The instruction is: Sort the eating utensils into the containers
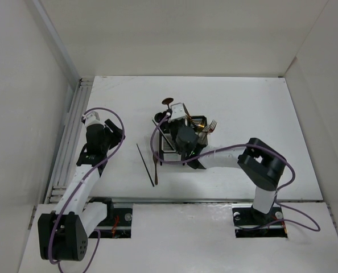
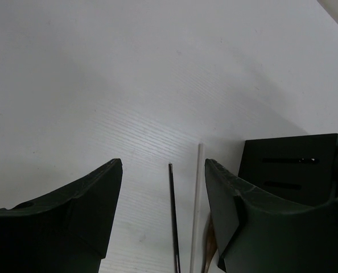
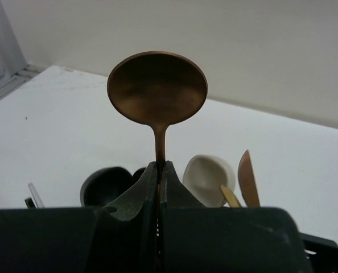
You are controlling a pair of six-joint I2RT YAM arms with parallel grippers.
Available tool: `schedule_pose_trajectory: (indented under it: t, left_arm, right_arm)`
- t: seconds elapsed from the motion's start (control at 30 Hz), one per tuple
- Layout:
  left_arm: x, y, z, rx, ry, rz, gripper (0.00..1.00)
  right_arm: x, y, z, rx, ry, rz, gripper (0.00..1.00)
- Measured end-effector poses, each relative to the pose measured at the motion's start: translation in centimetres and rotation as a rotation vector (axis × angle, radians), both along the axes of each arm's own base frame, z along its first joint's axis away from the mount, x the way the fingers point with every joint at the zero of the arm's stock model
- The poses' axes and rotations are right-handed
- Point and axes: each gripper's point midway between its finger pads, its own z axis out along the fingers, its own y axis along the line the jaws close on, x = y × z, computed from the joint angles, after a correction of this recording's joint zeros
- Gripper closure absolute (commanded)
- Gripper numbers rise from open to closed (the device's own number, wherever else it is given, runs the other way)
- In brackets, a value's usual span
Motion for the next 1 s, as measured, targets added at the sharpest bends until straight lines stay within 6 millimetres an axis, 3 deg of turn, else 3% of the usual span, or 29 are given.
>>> schedule_pose_trajectory:
  t: [0.13, 0.17, 0.27, 0.4, 0.5, 0.7, 0.9, 1.0]
  left_arm:
    - [0.0, 0.1, -0.1, 0.000, 0.003, 0.002, 0.43]
    - [0.0, 0.1, -0.1, 0.000, 0.003, 0.002, 0.43]
    - [0.0, 0.2, -0.1, 0.000, 0.004, 0.008, 0.43]
    - [0.0, 0.4, -0.1, 0.000, 0.006, 0.013, 0.43]
    - [0.0, 0.4, -0.1, 0.001, 0.006, 0.013, 0.43]
    - [0.0, 0.4, -0.1, 0.000, 0.006, 0.013, 0.43]
    - [-0.2, 0.8, 1.1, 0.009, -0.034, 0.033, 0.42]
    - [-0.4, 1.2, 2.0, 0.015, -0.065, 0.050, 0.42]
  right_arm:
    - [-0.3, 0.3, -2.1, 0.010, 0.049, 0.024, 0.98]
    - [-0.4, 0.3, -2.4, 0.013, 0.058, 0.028, 0.85]
    - [-0.5, 0.4, -3.1, 0.026, 0.078, 0.035, 0.65]
    - [-0.9, 0.2, -2.6, 0.044, 0.081, 0.050, 0.57]
    - [-1.3, -0.1, -1.3, 0.067, 0.071, 0.063, 0.52]
    - [-3.0, -0.4, 3.5, 0.054, 0.003, 0.102, 0.40]
    - [-7.4, 4.3, 8.4, -0.134, 0.024, 0.261, 0.38]
    - [-11.0, 5.1, 8.8, -0.167, 0.090, 0.396, 0.36]
